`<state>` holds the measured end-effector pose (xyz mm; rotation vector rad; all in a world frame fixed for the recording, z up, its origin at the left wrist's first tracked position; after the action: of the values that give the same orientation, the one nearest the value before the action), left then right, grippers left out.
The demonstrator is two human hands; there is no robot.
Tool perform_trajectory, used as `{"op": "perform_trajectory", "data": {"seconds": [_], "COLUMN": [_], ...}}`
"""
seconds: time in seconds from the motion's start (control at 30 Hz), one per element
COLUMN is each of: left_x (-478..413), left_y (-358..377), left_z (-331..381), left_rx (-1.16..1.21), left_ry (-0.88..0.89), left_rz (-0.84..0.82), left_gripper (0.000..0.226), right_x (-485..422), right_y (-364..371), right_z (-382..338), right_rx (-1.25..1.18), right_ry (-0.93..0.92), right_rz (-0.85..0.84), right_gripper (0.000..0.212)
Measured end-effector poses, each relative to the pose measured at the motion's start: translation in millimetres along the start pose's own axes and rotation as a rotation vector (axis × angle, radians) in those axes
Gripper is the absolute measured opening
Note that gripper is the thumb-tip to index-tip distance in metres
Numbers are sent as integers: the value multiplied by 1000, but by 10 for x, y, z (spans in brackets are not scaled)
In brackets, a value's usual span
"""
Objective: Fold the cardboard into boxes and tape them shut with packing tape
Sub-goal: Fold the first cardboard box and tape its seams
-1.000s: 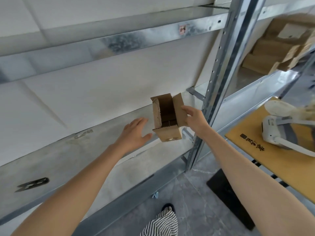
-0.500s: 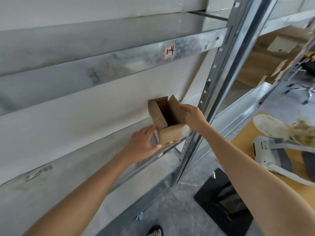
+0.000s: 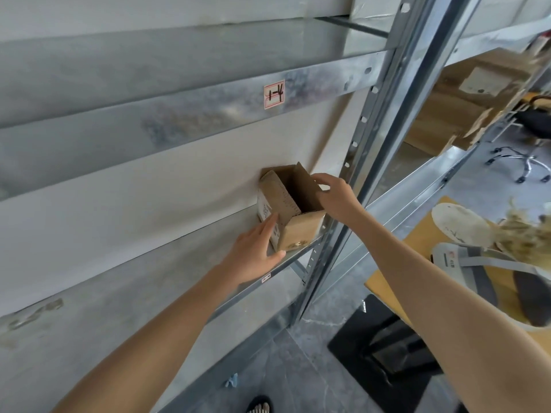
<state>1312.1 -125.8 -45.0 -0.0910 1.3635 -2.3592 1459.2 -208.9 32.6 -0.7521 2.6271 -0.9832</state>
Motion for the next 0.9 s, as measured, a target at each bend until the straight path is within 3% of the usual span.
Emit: {"op": "perform_trajectory", "data": {"seconds": [0.2, 0.47, 0.73, 0.9], "left_x": [-51, -218, -262, -314], "left_y": [56, 48, 78, 145], "left_z": [103, 23, 84, 167], "left_rx": [90, 232, 260, 309], "left_ry": [-105, -236, -220, -220], "left_rz": [42, 273, 411, 425], "left_gripper": [81, 59, 52, 53], "right_x": [7, -137, -220, -238], "right_y": [-12, 3, 8, 6], "right_z": [-33, 86, 58, 28], "right_rx": [-34, -61, -74, 54], "right_ry": [-9, 37, 3, -61], "right_rz": [-71, -113, -103, -97], "right_gripper": [46, 37, 42, 48]}}
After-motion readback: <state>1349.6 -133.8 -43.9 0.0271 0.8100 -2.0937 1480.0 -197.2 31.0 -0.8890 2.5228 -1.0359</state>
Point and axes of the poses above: each hand's wrist, its own x-axis away from the middle knuckle, its own y-axis out of the palm, z = x × y, the point moved 9 cm from there along -x, towards the middle knuckle, and after that the axes turned 9 degrees about z, right-handed, at the moved point
